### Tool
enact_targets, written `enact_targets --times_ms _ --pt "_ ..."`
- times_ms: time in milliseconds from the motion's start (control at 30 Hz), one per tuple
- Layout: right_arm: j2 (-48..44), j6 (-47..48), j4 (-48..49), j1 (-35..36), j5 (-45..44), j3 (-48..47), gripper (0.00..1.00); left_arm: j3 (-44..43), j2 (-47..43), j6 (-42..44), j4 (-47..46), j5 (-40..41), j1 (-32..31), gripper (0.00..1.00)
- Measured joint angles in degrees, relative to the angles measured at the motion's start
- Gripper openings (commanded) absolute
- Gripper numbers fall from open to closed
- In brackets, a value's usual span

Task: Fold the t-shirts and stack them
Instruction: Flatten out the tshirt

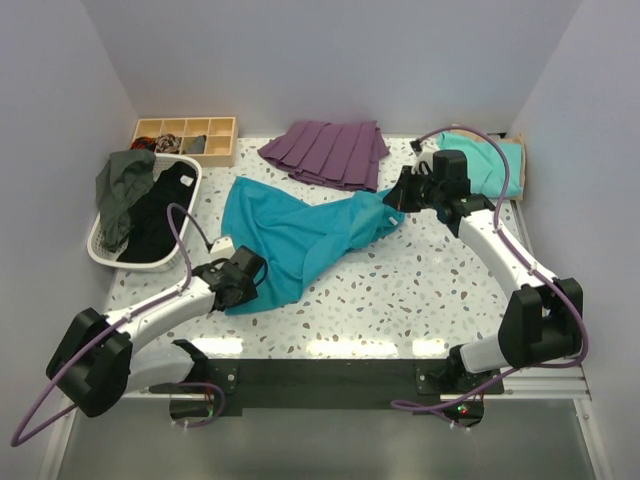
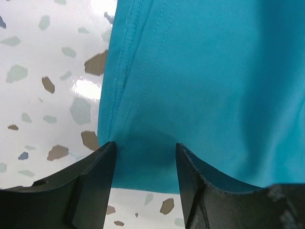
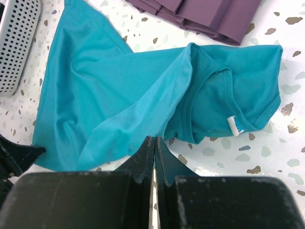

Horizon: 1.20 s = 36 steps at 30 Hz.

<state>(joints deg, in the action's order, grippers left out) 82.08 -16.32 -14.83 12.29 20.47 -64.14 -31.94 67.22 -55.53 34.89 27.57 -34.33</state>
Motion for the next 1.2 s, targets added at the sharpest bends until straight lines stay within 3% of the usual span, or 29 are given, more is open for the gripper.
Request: enact_targets --times_ms 167,333,433,600,700,733,800,833,1067,1200 --pt "0.02 0.42 -0.35 0.00 0.00 0.00 0.00 0.83 -2.29 -5.16 4.00 -0.20 -2.43 0.62" --pt "0.02 0.81 -0.63 0.00 0.02 0.00 0.00 2.21 -7.39 -9.16 7.65 0.33 -2.84 0.59" --pt "0.02 0.94 -0.63 0.00 0.07 0.00 0.00 2.45 -6.60 -11.06 8.85 0.66 -2.91 0.64" --pt "0.02 1.07 -0.79 0.00 0.04 0.00 0.00 2.84 -6.03 -13.07 9.77 1.38 -3.32 0.62" --pt "0.02 1.22 -1.05 0.00 0.04 0.00 0.00 2.84 -3.87 -13.60 9.51 1.40 -3.32 0.47" --pt "0.02 1.29 -1.11 0.00 0.02 0.00 0.00 2.84 -2.67 -13.77 9.33 1.40 -3.32 0.33" --pt "0.02 1.40 -1.11 0.00 0.02 0.00 0.00 2.45 -1.03 -14.03 8.15 1.49 -3.32 0.18" --pt "0.02 1.40 -1.14 0.00 0.04 0.00 0.00 2.34 -0.42 -13.90 7.54 1.60 -3.34 0.02" --pt "-2.34 2.19 -3.08 0.00 -0.20 0.00 0.00 0.24 2.16 -11.74 6.16 3.56 -3.39 0.00" --pt "-6.56 2.58 -5.90 0.00 -0.39 -0.22 0.00 -5.20 -2.12 -8.83 9.38 6.60 -3.39 0.00"
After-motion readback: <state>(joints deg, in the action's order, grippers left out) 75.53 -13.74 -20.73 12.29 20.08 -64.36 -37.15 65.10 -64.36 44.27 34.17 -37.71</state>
